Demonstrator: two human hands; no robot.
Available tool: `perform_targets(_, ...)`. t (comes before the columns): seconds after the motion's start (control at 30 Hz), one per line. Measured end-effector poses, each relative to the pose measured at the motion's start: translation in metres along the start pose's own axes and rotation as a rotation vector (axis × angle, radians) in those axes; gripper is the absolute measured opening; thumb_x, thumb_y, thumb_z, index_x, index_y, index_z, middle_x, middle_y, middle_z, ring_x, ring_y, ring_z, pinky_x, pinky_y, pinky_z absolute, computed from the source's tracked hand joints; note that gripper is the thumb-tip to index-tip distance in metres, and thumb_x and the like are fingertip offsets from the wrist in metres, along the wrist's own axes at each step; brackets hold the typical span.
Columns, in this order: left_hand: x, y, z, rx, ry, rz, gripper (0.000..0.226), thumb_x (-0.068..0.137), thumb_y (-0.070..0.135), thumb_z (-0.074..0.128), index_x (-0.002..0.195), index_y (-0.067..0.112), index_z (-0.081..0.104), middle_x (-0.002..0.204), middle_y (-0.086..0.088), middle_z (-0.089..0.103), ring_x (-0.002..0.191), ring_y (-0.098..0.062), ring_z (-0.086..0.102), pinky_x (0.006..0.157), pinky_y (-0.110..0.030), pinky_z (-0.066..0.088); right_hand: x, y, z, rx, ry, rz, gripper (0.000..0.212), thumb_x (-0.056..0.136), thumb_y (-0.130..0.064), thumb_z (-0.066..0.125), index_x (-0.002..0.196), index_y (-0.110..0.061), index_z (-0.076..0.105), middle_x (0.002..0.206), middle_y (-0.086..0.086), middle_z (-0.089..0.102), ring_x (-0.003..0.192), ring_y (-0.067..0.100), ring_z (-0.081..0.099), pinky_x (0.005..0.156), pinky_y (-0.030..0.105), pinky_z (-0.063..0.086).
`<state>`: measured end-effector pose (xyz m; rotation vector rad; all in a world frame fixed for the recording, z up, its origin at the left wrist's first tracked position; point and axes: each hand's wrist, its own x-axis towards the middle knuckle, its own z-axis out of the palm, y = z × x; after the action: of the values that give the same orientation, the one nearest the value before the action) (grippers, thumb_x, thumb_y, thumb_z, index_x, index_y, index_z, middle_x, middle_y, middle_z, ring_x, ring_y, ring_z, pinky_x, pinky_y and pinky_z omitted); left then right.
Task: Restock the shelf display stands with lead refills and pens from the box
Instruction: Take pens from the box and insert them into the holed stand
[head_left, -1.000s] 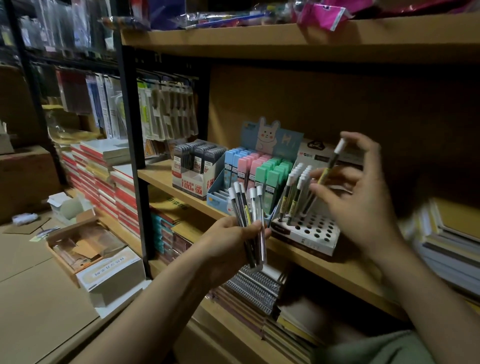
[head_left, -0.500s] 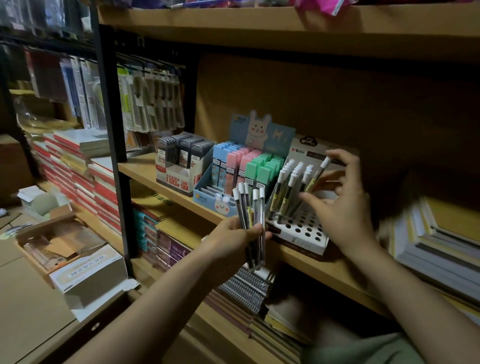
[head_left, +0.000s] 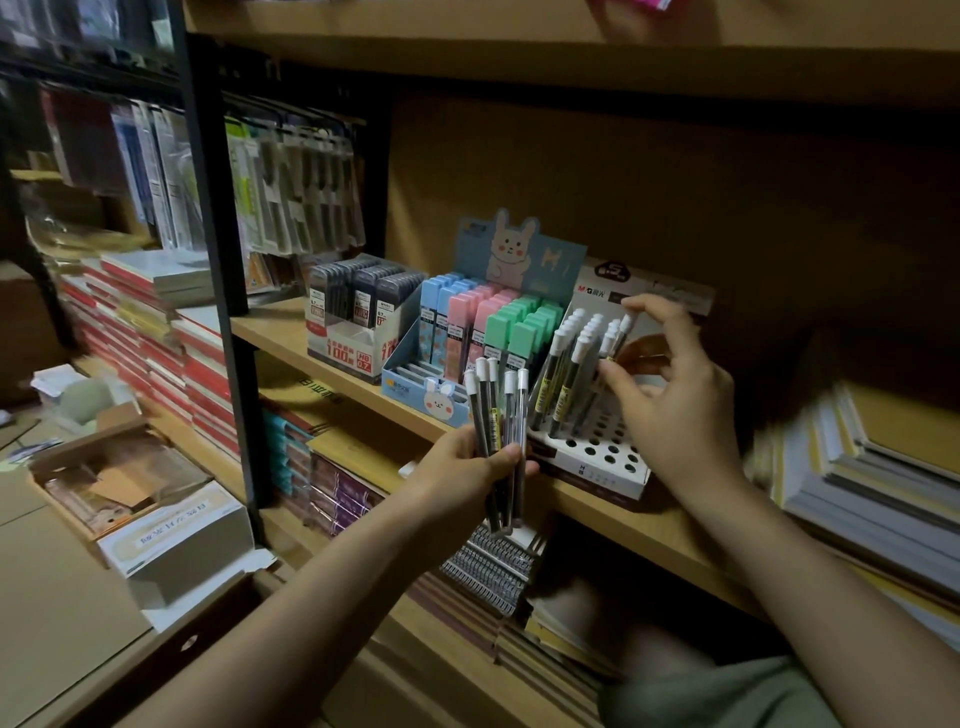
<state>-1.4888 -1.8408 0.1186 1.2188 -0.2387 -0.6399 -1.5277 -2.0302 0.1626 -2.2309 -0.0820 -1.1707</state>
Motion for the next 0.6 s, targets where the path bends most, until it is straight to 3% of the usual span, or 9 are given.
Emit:
perform_targets(0.17, -0.002, 0.000, -0.002, 0.004, -0.008, 0.003, 0.024, 0.096, 0.005, 0.049, 0.120, 0.006, 0.053, 0.115, -0.013, 0.062, 0.093, -0.013, 0.069, 0.060, -0.022, 0.056, -0.007, -0.003, 0.004, -0.055, -0.062, -0.012, 0.052, 0.082, -0.008, 0.075, 0.122, -0.033, 0.053, 0.086, -0.009, 0.062, 0.069, -0.005, 0.064, 0.056, 0.000, 0.045)
perform_targets(0.27, -0.003, 0.000, -0.001, 0.015, -0.025, 0.018, 0.023, 0.097, 0.006, 0.049, 0.119, 0.006, 0.053, 0.110, -0.012, 0.063, 0.090, -0.011, 0.070, 0.060, -0.022, 0.055, -0.005, -0.004, 0.005, -0.068, -0.043, 0.010, 0.051, 0.082, -0.005, 0.074, 0.122, -0.031, 0.056, 0.101, 0.001, 0.061, 0.083, 0.013, 0.066, 0.065, 0.013, 0.055)
perform_targets(0.33, -0.004, 0.000, 0.000, 0.020, -0.038, 0.031, 0.021, 0.097, 0.006, 0.050, 0.117, 0.006, 0.054, 0.105, -0.010, 0.064, 0.086, -0.009, 0.070, 0.060, -0.022, 0.055, -0.003, -0.004, 0.006, -0.043, -0.049, 0.055, 0.051, 0.082, -0.003, 0.073, 0.121, -0.033, 0.058, 0.106, 0.002, 0.059, 0.088, 0.015, 0.065, 0.070, 0.023, 0.059)
perform_targets(0.47, -0.006, 0.001, 0.001, 0.005, -0.067, 0.044, 0.023, 0.096, 0.005, 0.050, 0.118, 0.005, 0.053, 0.104, -0.011, 0.064, 0.084, -0.010, 0.071, 0.060, -0.023, 0.055, -0.006, -0.002, 0.006, 0.058, -0.095, 0.149, 0.054, 0.084, 0.000, 0.069, 0.116, -0.042, 0.059, 0.109, -0.001, 0.061, 0.080, 0.005, 0.067, 0.061, 0.016, 0.057)
perform_targets(0.6, -0.008, 0.003, -0.001, 0.001, -0.101, 0.073, 0.020, 0.096, 0.006, 0.050, 0.115, 0.007, 0.056, 0.094, -0.004, 0.070, 0.087, -0.011, 0.071, 0.063, -0.023, 0.055, -0.007, -0.015, -0.002, 0.082, 0.029, 0.136, 0.054, 0.087, -0.011, 0.069, 0.123, -0.046, 0.051, 0.104, -0.013, 0.053, 0.079, 0.002, 0.061, 0.057, 0.009, 0.051)
